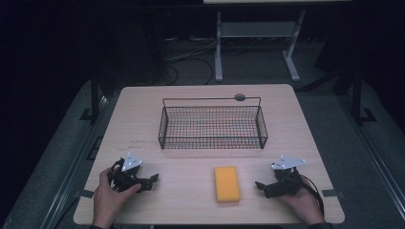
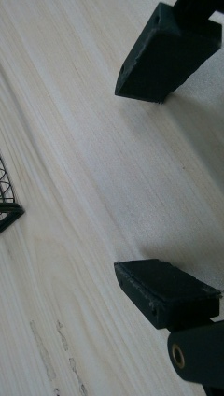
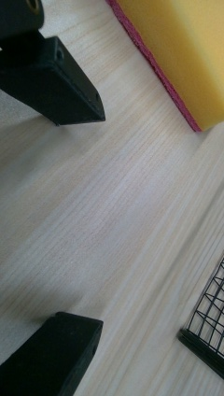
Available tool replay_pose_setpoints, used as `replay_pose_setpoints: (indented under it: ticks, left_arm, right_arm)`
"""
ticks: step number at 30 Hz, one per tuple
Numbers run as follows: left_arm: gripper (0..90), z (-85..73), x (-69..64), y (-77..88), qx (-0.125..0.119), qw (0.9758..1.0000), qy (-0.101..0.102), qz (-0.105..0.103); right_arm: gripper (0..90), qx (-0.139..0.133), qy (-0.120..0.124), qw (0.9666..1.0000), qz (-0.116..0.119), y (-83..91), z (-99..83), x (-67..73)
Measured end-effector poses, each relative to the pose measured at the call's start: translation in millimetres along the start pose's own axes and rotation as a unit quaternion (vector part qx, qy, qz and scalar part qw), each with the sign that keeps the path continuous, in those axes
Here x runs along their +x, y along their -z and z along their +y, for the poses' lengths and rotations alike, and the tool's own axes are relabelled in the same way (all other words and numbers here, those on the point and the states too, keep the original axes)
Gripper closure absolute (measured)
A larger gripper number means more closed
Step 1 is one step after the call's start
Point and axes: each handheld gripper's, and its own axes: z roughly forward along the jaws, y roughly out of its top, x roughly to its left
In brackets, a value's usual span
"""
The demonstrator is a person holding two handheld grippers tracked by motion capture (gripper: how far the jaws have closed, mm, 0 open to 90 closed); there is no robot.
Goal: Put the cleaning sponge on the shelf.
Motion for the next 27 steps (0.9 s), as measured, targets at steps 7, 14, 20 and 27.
replay_pose_setpoints:
  ticks: [7,14,20,27]
  left_arm:
    - [12.6,0.0,-0.1,-0.1,-0.001,1.0,0.001,0.0]
    - [12.6,0.0,0.0,0.0,0.0,1.0,0.0,0.0]
    - [12.5,0.0,0.1,0.0,-0.001,1.0,0.0,0.0]
    - [12.6,0.0,0.0,-0.1,-0.001,1.0,0.001,0.0]
  right_arm:
    - [1.8,0.0,0.002,1.0,0.0,0.1,0.0,-0.2]
    - [2.1,-0.001,-0.001,1.0,-0.001,-0.5,0.4,0.4]
    - [15.0,0.006,0.001,1.0,0.001,3.7,4.8,3.2]
    - [35.8,0.011,-0.007,0.9998,0.016,12.7,11.9,6.2]
